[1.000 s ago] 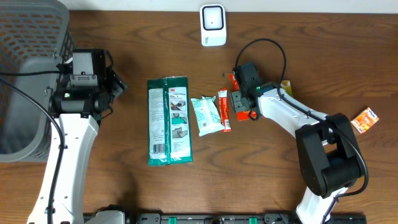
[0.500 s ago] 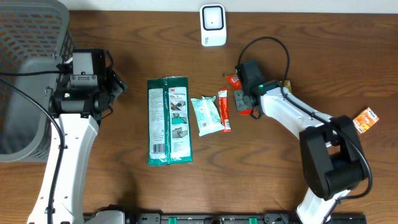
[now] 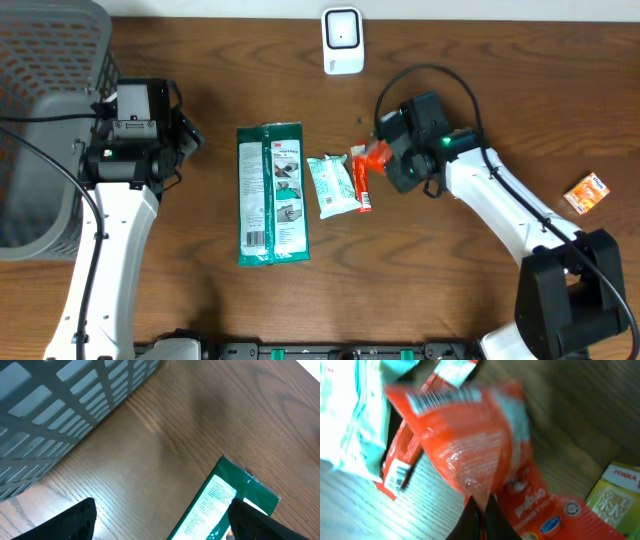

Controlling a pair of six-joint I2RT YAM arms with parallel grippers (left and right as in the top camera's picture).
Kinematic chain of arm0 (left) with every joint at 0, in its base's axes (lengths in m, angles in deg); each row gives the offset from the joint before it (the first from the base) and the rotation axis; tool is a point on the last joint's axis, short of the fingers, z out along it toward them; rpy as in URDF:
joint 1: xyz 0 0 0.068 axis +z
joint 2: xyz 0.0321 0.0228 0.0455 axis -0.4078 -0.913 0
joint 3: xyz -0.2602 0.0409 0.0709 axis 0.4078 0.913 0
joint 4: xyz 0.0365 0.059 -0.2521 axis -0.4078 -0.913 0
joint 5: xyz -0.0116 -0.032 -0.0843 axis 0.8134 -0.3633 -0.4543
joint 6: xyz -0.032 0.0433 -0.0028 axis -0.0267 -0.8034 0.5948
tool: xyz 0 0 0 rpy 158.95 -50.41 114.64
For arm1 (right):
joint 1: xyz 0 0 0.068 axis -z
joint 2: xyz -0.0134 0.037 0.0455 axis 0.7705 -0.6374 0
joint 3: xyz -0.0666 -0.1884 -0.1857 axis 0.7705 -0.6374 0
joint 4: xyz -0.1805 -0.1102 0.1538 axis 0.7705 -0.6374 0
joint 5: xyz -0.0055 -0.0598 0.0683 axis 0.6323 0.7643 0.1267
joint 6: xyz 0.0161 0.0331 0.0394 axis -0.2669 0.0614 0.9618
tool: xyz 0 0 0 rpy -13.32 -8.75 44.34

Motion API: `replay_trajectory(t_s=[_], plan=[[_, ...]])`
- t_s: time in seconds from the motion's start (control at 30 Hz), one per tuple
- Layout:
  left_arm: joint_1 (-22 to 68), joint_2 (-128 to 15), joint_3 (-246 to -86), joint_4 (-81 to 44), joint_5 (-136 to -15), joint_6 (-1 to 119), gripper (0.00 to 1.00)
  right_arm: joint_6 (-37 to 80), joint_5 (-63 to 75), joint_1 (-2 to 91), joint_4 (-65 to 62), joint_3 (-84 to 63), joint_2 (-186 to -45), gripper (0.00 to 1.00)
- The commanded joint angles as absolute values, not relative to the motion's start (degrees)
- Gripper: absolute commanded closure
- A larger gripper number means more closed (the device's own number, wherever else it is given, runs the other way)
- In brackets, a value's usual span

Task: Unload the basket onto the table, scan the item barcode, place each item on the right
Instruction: 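Lift the red snack bag and pull it back toward the right arm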

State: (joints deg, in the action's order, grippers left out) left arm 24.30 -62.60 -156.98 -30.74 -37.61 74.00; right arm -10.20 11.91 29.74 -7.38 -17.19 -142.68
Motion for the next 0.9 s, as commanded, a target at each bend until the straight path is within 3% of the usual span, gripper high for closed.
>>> replay_trajectory(t_s=[0.0,0.17,0.27,0.4,0.5,0.53,0.73,0.87], plan=[[24.4,-61.9,-158.2,-30.9,-36.9,74.7,0.15,-18.4,10.6,30.1,-6.4,-18.0,-143.6,0.99],[24.4,-61.9,-158.2,-30.9,-36.9,74.7,0.15,-22.2,10.7,30.1,-4.4,-18.5,-145.8,0.98],[24.4,-61.9,-158.2,-30.9,-36.9,74.7,0.15,-22.6,10.6,30.1,-2.6,-18.5,-145.9,0.76],[24.4,-61.9,-158.2,-30.9,-36.9,74.7,0.15,-17.6,10.7,30.1,-2.0,-16.2,-143.9,0.63],[24.4,-61.9,-158.2,-30.9,-36.9,74.7,0.15,-4.7,10.7,30.7,-4.6,-12.0,-139.0,0.17],[24.4,-61.9,-158.2,-30.9,-36.9,74.7,0.15,-1.0,10.7,31.1,-5.4,-11.5,-137.9,0.13],[24.4,-61.9,-158.2,-30.9,-36.9,74.7,0.15,23.5,10.6,37.9,-14.6,-12.2,-133.9,0.09],[24.4,-61.9,-158.2,-30.9,-36.9,74.7,0.15,25.0,8.5,40.5,-12.1,-17.4,-135.2,0.09]])
